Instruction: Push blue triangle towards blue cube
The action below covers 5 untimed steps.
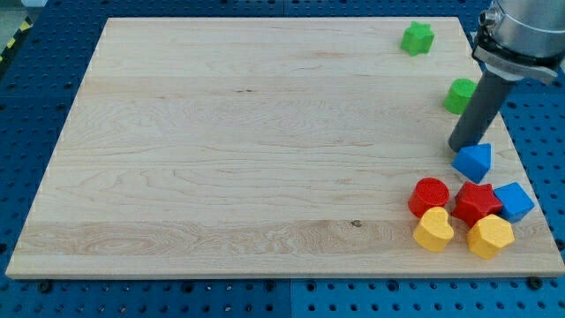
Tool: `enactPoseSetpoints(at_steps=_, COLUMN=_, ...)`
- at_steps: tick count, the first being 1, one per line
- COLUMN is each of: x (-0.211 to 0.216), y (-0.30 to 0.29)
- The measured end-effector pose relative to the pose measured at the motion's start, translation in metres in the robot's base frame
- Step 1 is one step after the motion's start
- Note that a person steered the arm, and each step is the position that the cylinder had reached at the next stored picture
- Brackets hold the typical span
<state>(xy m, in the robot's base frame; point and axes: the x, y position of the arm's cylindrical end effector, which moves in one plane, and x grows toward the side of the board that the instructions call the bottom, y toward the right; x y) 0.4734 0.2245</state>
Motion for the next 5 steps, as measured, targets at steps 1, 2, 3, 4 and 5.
enactPoseSetpoints(at_steps=1, x=0.015, y=0.000)
enactPoseSetpoints(at_steps=2, x=0.017, y=0.000)
enactPoseSetpoints(at_steps=3, x=0.019, y=0.000)
enactPoseSetpoints(at_steps=4, x=0.020, y=0.000)
enactPoseSetpoints(at_steps=5, x=0.008, y=0.018)
